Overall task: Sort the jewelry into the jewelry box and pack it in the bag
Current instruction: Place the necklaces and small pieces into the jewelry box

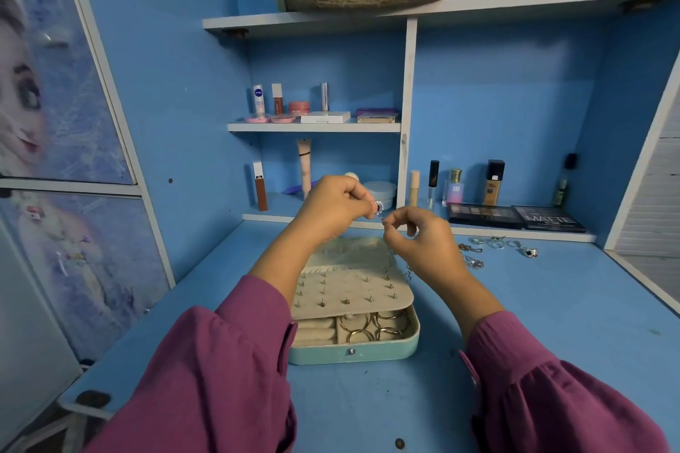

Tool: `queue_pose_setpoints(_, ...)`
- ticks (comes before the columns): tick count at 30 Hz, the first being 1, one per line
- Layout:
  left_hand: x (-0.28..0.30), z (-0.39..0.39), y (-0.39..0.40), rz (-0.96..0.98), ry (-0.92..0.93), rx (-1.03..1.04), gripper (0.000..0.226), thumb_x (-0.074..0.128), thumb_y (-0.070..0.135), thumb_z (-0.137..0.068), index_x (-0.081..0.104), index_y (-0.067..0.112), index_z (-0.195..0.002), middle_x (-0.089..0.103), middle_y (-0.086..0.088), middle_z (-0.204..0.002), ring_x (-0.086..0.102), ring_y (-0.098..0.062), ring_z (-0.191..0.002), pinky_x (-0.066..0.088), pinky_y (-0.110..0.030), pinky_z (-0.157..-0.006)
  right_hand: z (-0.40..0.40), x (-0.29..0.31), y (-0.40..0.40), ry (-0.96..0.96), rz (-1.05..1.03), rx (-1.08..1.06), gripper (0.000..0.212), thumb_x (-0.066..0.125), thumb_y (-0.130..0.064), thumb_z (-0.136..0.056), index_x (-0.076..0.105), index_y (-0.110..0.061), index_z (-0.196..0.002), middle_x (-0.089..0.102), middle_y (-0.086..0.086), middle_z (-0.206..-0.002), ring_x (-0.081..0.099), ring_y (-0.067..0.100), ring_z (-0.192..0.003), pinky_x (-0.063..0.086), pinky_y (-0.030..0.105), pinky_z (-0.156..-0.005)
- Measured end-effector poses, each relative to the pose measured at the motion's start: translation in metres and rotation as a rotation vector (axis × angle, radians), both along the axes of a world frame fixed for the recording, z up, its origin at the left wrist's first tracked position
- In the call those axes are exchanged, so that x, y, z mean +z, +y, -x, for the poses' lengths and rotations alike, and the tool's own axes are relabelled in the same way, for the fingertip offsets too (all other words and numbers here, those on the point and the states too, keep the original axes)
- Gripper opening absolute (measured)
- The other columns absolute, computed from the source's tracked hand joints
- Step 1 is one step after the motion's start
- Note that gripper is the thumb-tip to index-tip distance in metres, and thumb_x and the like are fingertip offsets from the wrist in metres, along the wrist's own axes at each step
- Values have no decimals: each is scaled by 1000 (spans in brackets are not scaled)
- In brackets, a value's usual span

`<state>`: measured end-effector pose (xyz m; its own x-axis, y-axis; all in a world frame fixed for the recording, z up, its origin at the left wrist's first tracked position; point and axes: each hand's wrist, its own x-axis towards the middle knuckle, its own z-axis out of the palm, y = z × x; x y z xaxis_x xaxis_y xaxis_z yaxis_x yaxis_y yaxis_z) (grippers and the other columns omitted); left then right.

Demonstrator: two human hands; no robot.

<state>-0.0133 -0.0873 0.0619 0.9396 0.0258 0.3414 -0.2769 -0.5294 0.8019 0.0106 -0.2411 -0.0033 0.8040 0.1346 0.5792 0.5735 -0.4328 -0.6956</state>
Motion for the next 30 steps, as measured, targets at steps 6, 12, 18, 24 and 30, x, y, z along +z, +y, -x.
queue_pose_setpoints(6,7,2,3,84,-52,18,5,68,0,-79,70,3,-75,68,5,-74,63,2,-70,45,-9,-66,-11,-8,-4,-46,175,-126,2,61,-21,-85,63,-21,-87,59,-12,-85,50,8,-83,37,23,-69)
queue_pose_setpoints(12,20,-1,26,252,-130,129,14,67,-4,-76,67,8,-67,68,4,-72,59,5,-59,45,-8,-58,-23,-16,-17,40,152,-177,12,63,-21,-88,71,-16,-95,67,-5,-92,56,12,-80,46,27,-69)
queue_pose_setpoints(18,26,4,45,273,-137,241,4,65,0,-79,68,-1,-81,62,0,-73,44,7,-35,29,-6,-36,-23,-10,-23,275,-153,-56,16,74,-19,-81,73,-17,-97,71,-2,-85,63,6,-73,56,33,-66)
queue_pose_setpoints(24,15,2,64,287,-135,281,8,68,2,-78,67,4,-70,67,0,-78,49,6,-41,38,-19,-54,-26,-18,-22,220,125,-112,12,64,-20,-89,73,-20,-97,65,-10,-84,56,4,-74,43,23,-65)
queue_pose_setpoints(30,-19,-5,86,355,-76,337,12,70,3,-77,67,11,-70,67,0,-76,55,0,-61,39,-17,-58,-28,-19,-19,262,40,-125,7,63,-23,-89,70,-22,-90,70,-2,-87,59,11,-73,52,33,-63)
